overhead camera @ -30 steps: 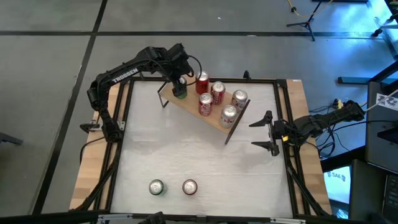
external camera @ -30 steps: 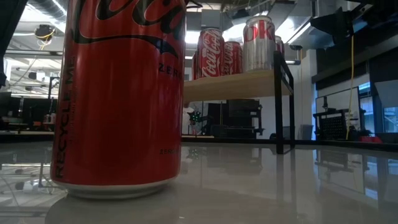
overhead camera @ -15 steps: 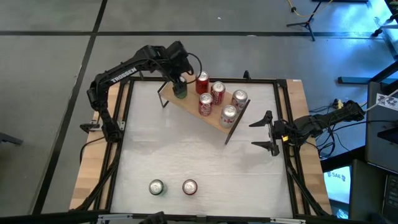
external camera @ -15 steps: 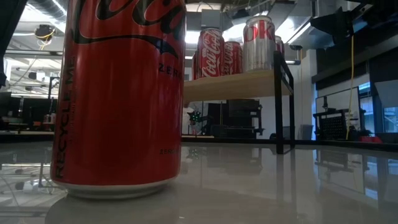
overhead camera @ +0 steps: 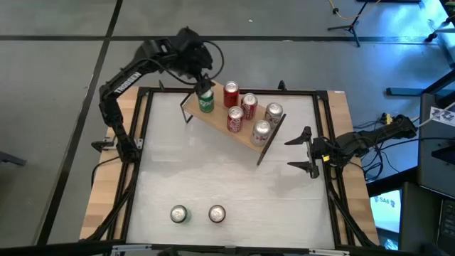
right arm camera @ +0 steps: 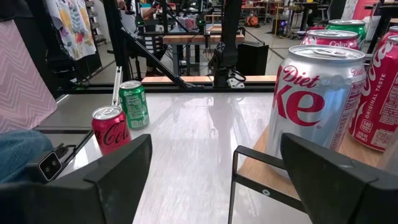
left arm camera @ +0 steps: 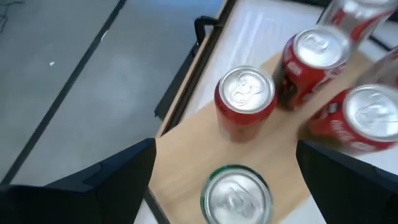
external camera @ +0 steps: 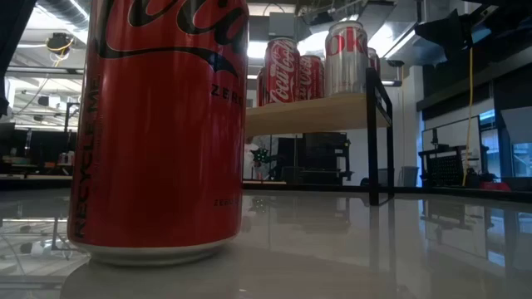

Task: Place canned beverage on shelf
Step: Put the top green soda can on the shelf

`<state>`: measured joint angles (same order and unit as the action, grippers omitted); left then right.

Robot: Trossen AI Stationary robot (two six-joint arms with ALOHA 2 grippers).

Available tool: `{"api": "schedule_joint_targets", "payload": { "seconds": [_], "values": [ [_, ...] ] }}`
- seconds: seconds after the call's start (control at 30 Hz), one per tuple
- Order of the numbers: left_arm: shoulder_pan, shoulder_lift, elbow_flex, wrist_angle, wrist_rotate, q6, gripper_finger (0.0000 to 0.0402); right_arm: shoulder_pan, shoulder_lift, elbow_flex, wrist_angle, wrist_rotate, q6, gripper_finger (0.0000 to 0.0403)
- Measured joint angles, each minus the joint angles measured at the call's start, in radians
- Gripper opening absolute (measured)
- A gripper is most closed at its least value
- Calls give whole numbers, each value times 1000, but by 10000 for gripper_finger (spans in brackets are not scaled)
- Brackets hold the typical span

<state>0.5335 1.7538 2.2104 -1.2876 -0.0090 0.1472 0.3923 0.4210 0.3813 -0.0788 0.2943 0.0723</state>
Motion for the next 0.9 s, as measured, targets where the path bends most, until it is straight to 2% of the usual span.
{"api": "schedule_joint_targets", "payload": {
  "seconds": [0.2,0.3,0.37,0.5,0.7,0.83,0.9],
  "values": [
    [-26,-1,147,-221,0,-35,376,0,0,0,0,0,0,349],
    [-48,-34,118,-292,-7,-117,376,0,0,0,1,0,0,349],
    [-68,-58,89,-279,-8,-189,376,0,0,0,1,0,0,349],
    [-111,-118,39,-280,32,-216,376,0,0,0,2,0,0,349],
    [-199,-258,-110,-236,-1,-231,376,0,0,0,0,0,0,349],
    [-255,-392,-345,-73,-84,-280,376,0,0,0,2,0,0,349],
    [-273,-462,-489,40,-90,-293,376,0,1,0,2,0,0,349]
  ]
}}
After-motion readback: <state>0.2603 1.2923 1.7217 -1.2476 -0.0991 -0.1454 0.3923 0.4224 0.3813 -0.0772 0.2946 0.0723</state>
